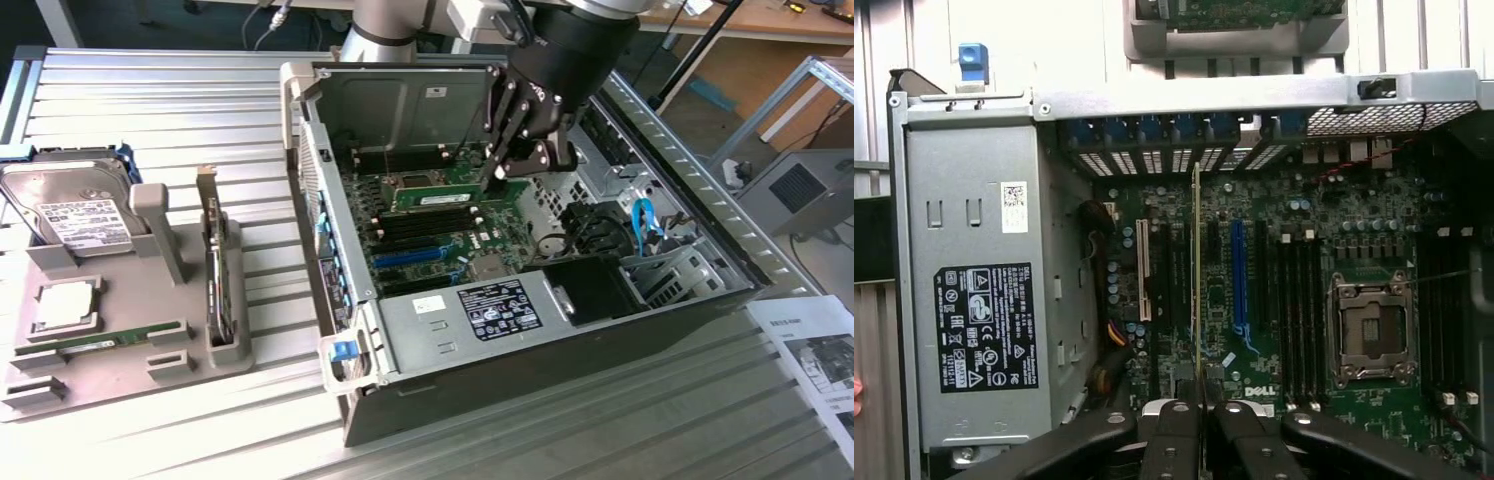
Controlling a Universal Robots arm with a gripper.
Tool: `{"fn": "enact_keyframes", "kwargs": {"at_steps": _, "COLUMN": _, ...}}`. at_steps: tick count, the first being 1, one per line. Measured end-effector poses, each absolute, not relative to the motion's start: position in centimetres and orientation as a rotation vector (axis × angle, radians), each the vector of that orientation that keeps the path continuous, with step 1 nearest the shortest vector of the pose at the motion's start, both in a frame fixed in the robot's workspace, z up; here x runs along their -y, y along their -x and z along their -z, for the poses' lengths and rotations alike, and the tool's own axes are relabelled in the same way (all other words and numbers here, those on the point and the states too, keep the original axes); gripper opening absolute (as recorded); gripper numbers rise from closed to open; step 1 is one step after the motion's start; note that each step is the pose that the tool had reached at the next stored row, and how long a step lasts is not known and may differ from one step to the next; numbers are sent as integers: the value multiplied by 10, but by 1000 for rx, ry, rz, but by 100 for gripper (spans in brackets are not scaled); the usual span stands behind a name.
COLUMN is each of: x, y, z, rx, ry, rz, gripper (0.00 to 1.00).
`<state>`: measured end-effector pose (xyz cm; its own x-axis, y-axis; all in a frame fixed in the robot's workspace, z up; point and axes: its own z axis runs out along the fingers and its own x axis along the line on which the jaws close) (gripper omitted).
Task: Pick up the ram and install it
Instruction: 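Pick up the ram and move it above insertion slot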
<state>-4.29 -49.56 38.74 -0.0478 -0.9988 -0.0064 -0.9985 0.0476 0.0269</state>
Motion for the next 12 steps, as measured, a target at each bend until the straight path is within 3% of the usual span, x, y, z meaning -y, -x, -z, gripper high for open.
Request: {"fn": "enact_keyframes", "kwargs": {"at_steps": 12, "x": 477, "y": 43, "z": -387, "rx": 2264, "ry": -2158, "rz": 37, "gripper": 12}}
